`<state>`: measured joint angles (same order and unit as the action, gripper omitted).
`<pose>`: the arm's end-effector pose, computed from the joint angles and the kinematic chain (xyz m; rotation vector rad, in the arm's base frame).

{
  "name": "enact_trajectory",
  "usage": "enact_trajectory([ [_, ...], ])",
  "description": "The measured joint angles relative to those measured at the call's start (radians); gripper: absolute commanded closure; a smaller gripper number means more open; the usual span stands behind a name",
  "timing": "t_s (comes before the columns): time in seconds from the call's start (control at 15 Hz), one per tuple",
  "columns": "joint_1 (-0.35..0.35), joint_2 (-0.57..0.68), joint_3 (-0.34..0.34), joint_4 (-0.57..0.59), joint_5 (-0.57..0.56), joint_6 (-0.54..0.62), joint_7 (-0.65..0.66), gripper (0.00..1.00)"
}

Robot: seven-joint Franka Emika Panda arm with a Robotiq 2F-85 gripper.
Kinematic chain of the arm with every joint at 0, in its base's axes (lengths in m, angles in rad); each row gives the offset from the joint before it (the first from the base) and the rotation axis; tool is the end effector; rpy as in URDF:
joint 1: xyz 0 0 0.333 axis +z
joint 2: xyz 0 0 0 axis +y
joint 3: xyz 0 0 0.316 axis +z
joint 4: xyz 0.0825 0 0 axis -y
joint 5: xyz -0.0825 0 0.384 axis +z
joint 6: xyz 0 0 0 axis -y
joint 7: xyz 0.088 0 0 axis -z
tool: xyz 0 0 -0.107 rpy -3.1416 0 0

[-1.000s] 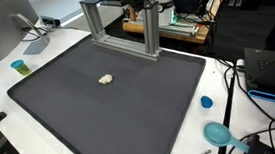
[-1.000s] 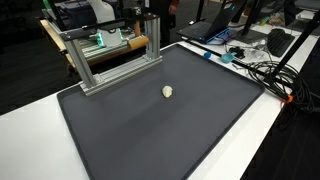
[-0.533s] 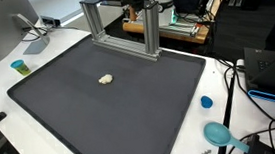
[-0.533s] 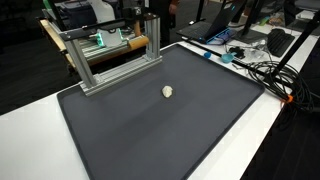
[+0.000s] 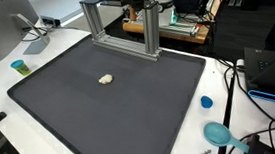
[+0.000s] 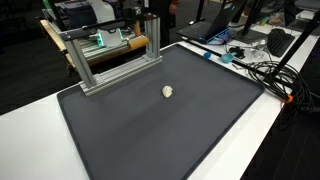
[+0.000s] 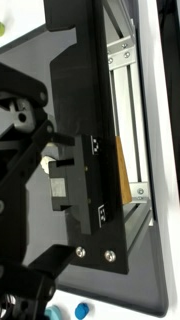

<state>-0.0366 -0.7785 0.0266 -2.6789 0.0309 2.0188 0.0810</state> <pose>0.3270 -0.0013 0.4737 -3.1178 0.1705 -0.1843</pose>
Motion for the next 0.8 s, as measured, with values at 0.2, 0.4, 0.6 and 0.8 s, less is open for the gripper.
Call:
enact_trajectory([
  [0.2,0.0,0.005,0.008,-0.013,-0.005,0.038,0.0,0.0],
  [0.4,0.0,0.031,0.007,-0.017,-0.005,0.089,0.0,0.0],
  [0.6,-0.003,0.08,0.006,-0.014,-0.005,0.139,0.001,0.0],
  [0.8,-0.01,0.122,0.002,-0.009,-0.005,0.152,0.001,0.0],
])
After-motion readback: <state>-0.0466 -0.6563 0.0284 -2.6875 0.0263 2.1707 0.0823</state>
